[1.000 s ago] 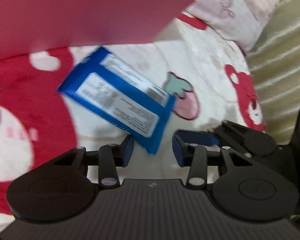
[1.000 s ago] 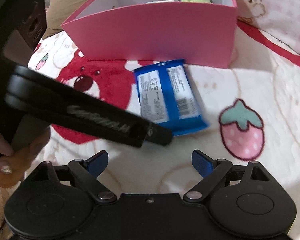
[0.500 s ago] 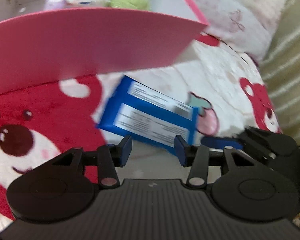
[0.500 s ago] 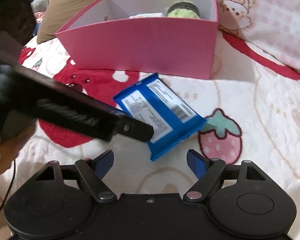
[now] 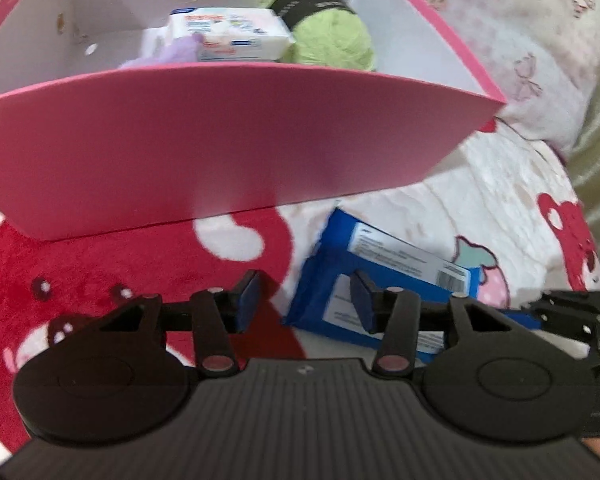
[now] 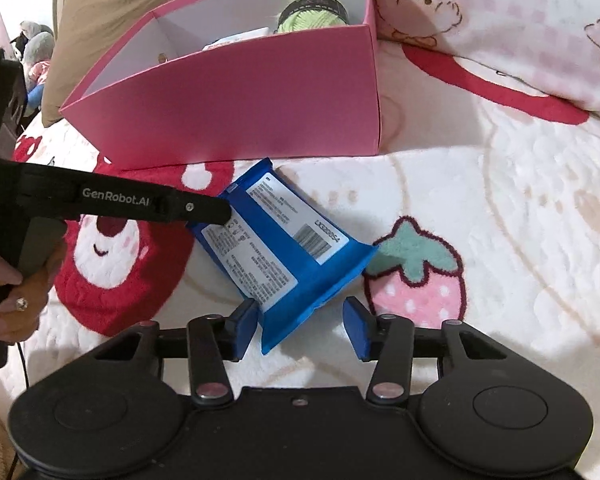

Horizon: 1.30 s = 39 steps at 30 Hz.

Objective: Organize objects
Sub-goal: 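Close the left gripper on the blue snack packet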

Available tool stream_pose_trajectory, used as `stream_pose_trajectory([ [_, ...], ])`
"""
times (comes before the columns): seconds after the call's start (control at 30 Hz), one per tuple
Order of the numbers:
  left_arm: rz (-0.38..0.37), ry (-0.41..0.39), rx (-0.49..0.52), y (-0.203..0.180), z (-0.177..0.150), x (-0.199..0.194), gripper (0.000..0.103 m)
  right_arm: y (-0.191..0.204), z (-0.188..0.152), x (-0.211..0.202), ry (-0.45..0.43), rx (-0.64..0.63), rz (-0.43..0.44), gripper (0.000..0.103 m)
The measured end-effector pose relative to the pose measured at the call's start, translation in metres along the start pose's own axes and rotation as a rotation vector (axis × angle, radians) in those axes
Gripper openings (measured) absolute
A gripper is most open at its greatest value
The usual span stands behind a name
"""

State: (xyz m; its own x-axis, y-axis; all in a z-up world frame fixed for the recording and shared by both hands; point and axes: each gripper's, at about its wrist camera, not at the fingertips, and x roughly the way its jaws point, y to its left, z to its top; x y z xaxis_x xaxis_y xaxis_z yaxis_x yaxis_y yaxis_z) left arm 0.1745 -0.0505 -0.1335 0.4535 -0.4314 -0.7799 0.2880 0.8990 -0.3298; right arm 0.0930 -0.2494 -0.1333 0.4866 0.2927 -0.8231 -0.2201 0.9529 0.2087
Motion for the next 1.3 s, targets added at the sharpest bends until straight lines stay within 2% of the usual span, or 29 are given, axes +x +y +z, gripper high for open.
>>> stream_pose_trajectory([
  [0.03, -0.032, 0.006, 0.002, -0.002, -0.001, 0.000, 0.033, 0.002, 0.000, 0.000, -0.004, -0.002, 0.004, 0.051],
  [0.17, -0.024, 0.000, 0.004, -0.005, -0.002, -0.002, 0.029, 0.005, 0.005, -0.001, -0.022, -0.013, 0.010, 0.052],
  [0.23, -0.039, 0.010, -0.029, -0.002, -0.003, -0.003, 0.028, 0.005, 0.007, 0.000, -0.019, -0.021, 0.016, 0.054],
  [0.3, -0.082, 0.049, -0.070, -0.001, -0.006, -0.005, 0.028, 0.003, 0.008, -0.001, -0.013, -0.026, 0.033, 0.056],
  [0.43, -0.189, 0.165, -0.187, -0.003, -0.018, 0.000, 0.028, 0.000, 0.008, -0.006, -0.024, -0.032, 0.013, 0.072],
  [0.47, -0.187, 0.169, -0.190, -0.006, -0.022, 0.000, 0.028, -0.002, 0.008, -0.007, -0.030, -0.032, 0.001, 0.072],
  [0.57, -0.115, 0.131, -0.144, -0.017, -0.022, 0.002, 0.028, -0.010, 0.009, -0.004, -0.025, -0.006, -0.012, 0.073],
  [0.67, -0.065, 0.088, -0.150, -0.016, -0.018, 0.001, 0.031, -0.015, 0.009, 0.003, -0.013, 0.007, -0.033, 0.079],
  [0.77, -0.068, 0.088, -0.151, -0.016, -0.017, 0.005, 0.031, -0.020, 0.009, 0.002, -0.025, 0.015, -0.048, 0.081],
  [0.9, -0.114, 0.126, -0.202, -0.016, -0.019, 0.007, 0.028, -0.024, 0.007, 0.005, -0.012, 0.078, -0.035, 0.073],
  [0.97, -0.080, 0.107, -0.154, -0.025, -0.021, 0.007, 0.027, -0.024, 0.004, 0.004, -0.021, 0.125, -0.043, 0.066],
  [1.0, -0.062, 0.094, -0.143, -0.031, -0.023, 0.007, 0.023, -0.023, 0.003, 0.003, -0.028, 0.136, -0.039, 0.059],
  [1.07, -0.032, 0.076, -0.162, -0.035, -0.024, 0.006, 0.023, -0.019, 0.004, 0.004, -0.035, 0.137, -0.042, 0.053],
  [1.3, -0.051, 0.088, -0.178, -0.033, -0.022, 0.000, 0.024, -0.019, 0.004, 0.001, -0.041, 0.117, -0.026, 0.051],
])
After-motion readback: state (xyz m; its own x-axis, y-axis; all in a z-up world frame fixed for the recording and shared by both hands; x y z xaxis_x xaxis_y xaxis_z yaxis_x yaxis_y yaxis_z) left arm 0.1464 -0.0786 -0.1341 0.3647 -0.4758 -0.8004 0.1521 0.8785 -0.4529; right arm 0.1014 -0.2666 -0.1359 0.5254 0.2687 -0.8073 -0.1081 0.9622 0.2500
